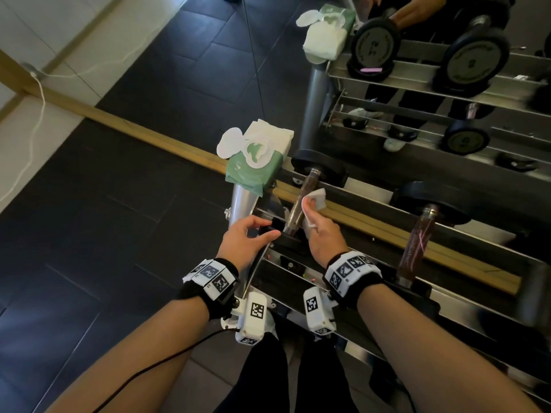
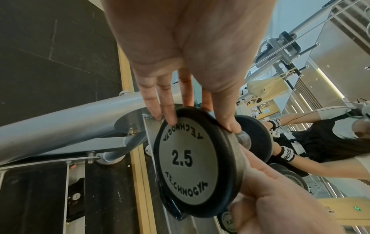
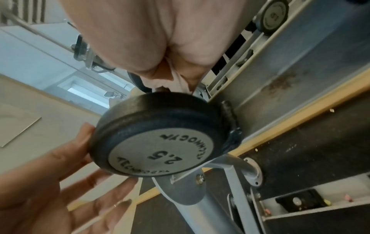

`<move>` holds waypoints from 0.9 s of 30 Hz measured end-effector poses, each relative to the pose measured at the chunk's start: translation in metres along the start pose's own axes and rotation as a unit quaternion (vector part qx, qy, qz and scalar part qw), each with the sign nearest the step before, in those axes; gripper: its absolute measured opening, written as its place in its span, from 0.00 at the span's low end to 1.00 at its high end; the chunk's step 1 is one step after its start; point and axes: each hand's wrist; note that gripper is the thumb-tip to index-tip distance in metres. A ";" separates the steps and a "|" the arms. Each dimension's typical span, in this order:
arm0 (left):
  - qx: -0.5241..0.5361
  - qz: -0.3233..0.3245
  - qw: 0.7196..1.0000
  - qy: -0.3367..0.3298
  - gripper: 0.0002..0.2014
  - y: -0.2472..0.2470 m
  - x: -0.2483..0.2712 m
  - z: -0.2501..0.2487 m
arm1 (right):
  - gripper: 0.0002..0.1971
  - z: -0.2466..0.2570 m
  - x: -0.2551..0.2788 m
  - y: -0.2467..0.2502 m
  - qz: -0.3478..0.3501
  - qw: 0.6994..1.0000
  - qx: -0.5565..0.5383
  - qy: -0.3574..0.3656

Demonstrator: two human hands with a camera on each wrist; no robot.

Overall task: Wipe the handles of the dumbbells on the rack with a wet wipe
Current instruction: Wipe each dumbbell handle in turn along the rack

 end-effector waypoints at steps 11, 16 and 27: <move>0.037 0.010 0.999 0.005 0.12 -0.002 0.001 -0.003 | 0.15 0.005 0.005 0.020 -0.105 0.974 -0.198 -0.039; 0.051 0.010 0.999 0.008 0.11 -0.003 0.003 -0.002 | 0.28 0.015 -0.018 0.023 -0.119 0.957 -0.259 -0.048; 0.009 0.003 1.000 -0.003 0.11 -0.003 0.004 0.001 | 0.15 0.025 -0.038 0.002 -0.204 0.916 -0.337 -0.074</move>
Point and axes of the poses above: each hand's wrist, its own x-axis away from the middle knuckle, its own y-axis out of the back of the hand, z = x × y, and after that the axes turned 6 degrees about z, right-handed
